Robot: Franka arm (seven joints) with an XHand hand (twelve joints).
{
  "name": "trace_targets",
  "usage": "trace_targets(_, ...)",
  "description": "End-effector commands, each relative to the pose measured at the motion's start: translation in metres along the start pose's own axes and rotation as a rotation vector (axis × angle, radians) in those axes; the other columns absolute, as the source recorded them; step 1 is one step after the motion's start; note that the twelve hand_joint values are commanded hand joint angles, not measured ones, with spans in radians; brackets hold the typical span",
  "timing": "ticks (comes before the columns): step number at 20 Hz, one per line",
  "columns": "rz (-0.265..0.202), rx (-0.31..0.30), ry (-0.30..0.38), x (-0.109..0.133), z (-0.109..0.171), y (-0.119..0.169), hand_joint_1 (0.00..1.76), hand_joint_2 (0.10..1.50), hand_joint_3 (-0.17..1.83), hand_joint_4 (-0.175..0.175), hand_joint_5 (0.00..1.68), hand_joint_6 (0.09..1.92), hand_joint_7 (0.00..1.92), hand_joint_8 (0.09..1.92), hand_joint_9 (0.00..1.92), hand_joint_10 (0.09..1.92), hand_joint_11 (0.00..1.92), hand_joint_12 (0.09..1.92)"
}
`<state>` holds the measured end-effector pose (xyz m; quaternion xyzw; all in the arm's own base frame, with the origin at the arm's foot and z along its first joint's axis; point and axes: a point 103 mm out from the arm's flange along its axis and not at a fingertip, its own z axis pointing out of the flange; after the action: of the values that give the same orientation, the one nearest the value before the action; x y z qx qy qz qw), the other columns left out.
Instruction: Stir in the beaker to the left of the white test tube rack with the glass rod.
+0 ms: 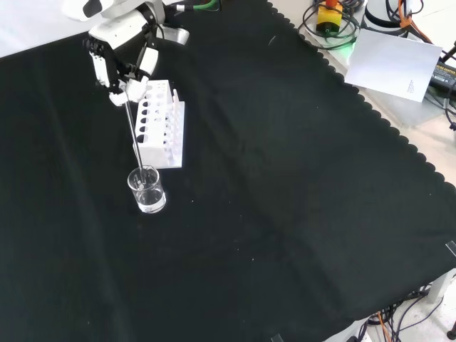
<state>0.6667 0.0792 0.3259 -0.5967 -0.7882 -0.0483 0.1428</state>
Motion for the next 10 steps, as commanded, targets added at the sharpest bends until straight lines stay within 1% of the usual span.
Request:
trace_targets(1, 0.010, 0.021, 0.011, -0.013, 0.009, 0.006, 1.24, 1.03, -0.17, -0.175, 1.45, 0.21, 1.58, 0.92, 1.92, 0.43, 1.82, 0.76)
trace_targets(10, 0.018, 0.063, 0.013, -0.019, 0.033, 0.009, 1.24, 1.03, -0.17, -0.175, 1.45, 0.21, 1.58, 0.92, 1.92, 0.43, 1.82, 0.77)
